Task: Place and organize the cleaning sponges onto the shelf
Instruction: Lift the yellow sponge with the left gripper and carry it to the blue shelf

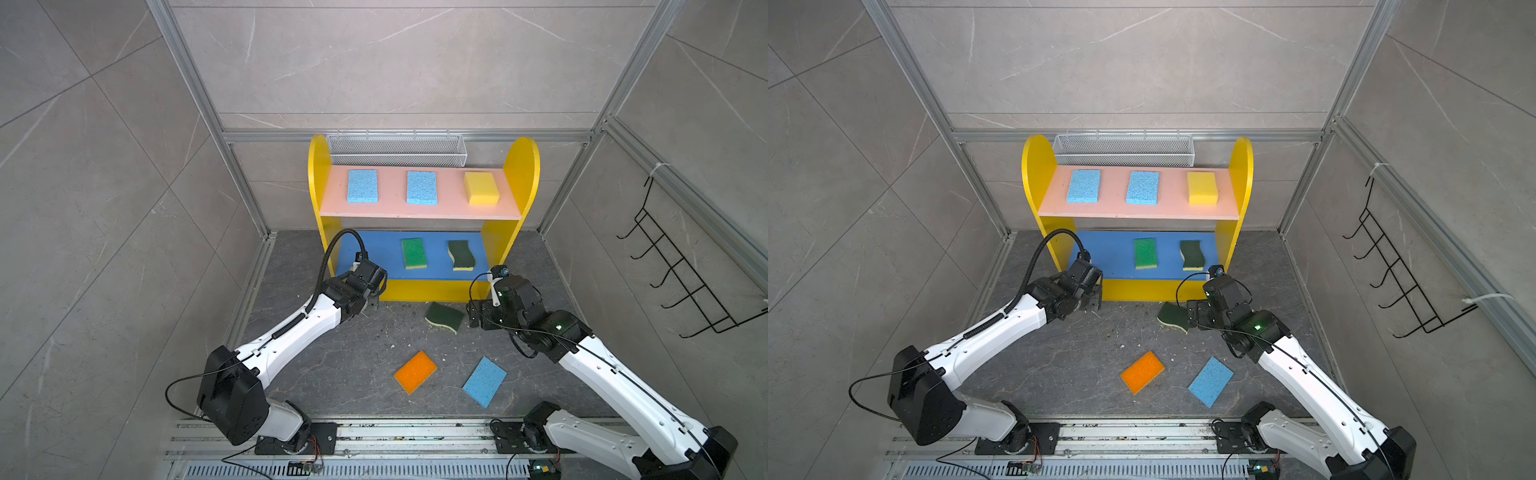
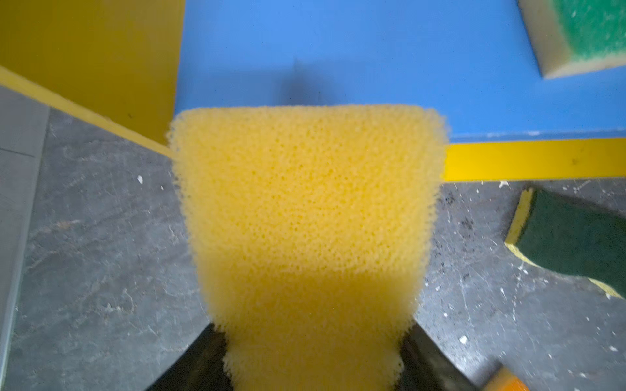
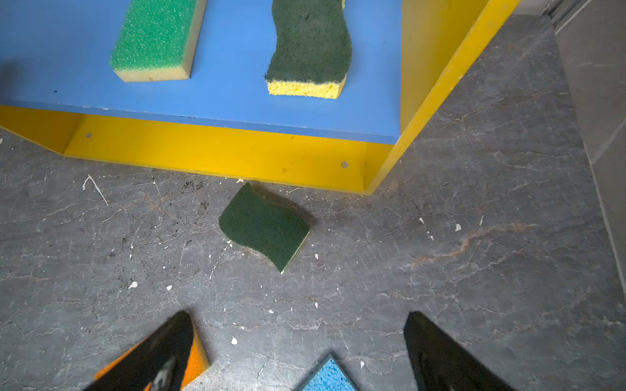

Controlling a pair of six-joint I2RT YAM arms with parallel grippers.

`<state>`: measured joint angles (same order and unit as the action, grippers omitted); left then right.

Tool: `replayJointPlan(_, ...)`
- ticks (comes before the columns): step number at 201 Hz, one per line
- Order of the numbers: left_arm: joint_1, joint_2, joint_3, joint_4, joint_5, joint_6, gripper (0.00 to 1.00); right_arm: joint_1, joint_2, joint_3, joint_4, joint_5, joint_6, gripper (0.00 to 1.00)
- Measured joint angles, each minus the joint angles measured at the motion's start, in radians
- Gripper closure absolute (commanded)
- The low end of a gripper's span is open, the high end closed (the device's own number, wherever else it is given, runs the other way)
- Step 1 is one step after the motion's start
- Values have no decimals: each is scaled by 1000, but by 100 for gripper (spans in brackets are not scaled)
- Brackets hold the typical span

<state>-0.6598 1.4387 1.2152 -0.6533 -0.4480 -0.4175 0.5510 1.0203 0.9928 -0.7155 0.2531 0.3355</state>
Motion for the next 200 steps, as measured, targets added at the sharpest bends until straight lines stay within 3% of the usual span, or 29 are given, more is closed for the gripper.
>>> replayJointPlan(89, 56, 42, -11, 303, -60, 157, 36, -2, 55, 0, 0, -10, 0, 0)
replayJointPlan(200, 133, 189, -1, 478, -54, 179, 36, -6, 103, 19, 0, -31, 0, 1)
